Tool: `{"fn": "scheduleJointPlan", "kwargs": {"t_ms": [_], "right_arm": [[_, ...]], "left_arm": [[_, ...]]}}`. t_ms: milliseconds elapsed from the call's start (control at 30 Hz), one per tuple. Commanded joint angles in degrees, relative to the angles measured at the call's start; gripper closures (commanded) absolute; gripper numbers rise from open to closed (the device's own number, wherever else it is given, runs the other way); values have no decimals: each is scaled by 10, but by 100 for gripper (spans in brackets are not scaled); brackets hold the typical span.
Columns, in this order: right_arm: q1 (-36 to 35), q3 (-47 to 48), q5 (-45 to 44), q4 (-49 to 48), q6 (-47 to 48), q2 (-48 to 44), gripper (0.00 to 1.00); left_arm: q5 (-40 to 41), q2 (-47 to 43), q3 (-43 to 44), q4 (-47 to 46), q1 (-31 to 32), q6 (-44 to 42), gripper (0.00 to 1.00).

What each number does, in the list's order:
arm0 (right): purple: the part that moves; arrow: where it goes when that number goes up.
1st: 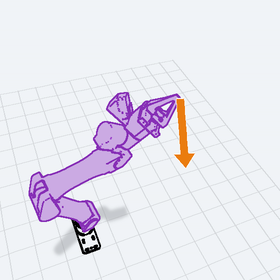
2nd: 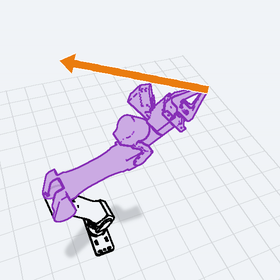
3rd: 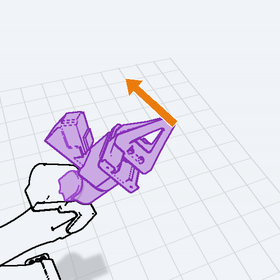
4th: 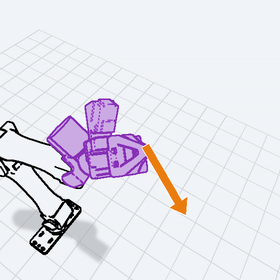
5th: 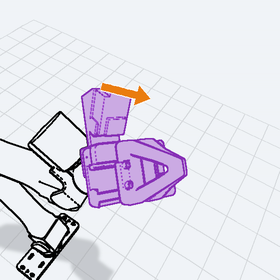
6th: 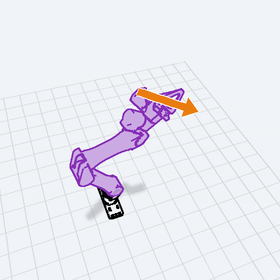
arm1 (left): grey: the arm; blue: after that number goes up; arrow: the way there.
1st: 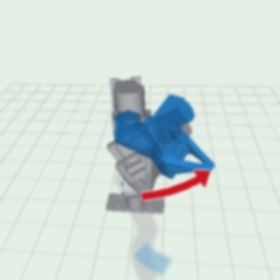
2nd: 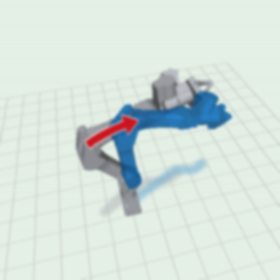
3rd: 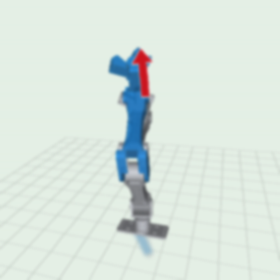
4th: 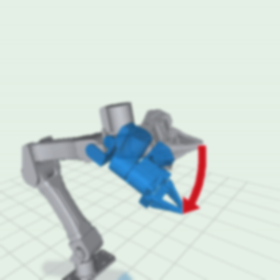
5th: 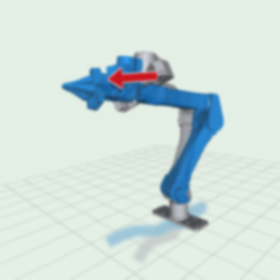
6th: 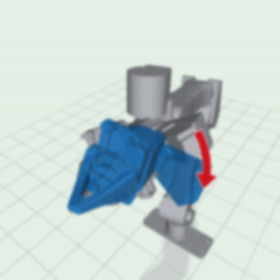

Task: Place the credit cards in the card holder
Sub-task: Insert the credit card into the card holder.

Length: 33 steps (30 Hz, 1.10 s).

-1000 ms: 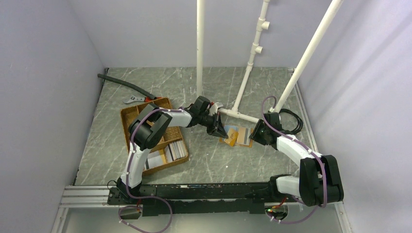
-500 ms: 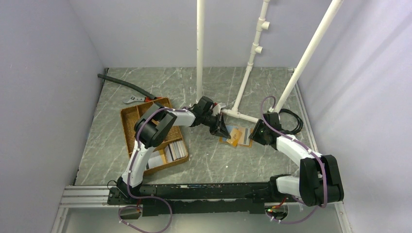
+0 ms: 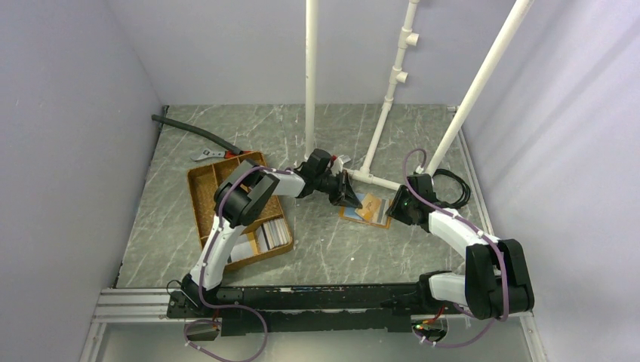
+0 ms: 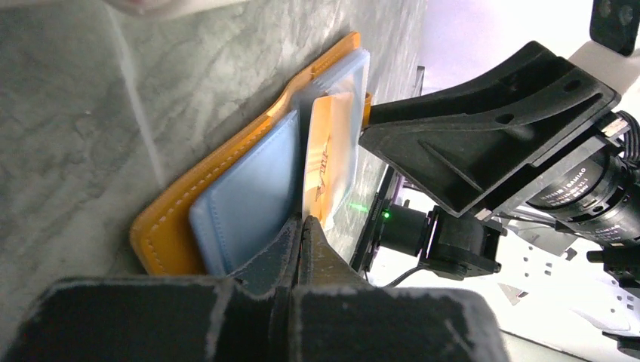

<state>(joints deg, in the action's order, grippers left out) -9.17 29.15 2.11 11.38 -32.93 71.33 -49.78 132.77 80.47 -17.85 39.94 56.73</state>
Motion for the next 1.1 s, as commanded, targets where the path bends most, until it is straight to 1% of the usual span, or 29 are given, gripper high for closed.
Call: {"fn": "scheduleJointPlan", "kwargs": {"t_ms": [0,100,333,433,567,733,767,833,967,1000,1067], "right_arm": [[-14,2,32,13,22,25,67],[-14,3,33,13,23,27,68],[-15,3,39,8,27,28,67],[-16,3,40,8,27,29,67],[-18,3,39,8,28,29,67],[-18,3,43,7,29,29,67],[-18,3,46,7,30,29,65],[-19,2,47,7,29,24,58],[-19,-1,53,7,26,2,41],[-19,-3,52,8,26,-5,39],[-19,-3,47,12,23,-16,38]], "left_arm": [[28,4,20,-28,9,-4,100],[25,-2,24,2,3,-20,100],[23,-10,33,65,-10,-24,100],[17,-3,25,31,-11,1,100],[29,-4,32,57,-12,-17,100],[63,-20,15,69,-22,-23,100],[72,-24,10,66,-22,-22,100],[76,-21,5,48,-20,-11,100],[78,-19,-9,8,-9,12,100],[83,-20,-11,10,-7,7,100],[83,-22,-8,20,-4,-2,100]]}}
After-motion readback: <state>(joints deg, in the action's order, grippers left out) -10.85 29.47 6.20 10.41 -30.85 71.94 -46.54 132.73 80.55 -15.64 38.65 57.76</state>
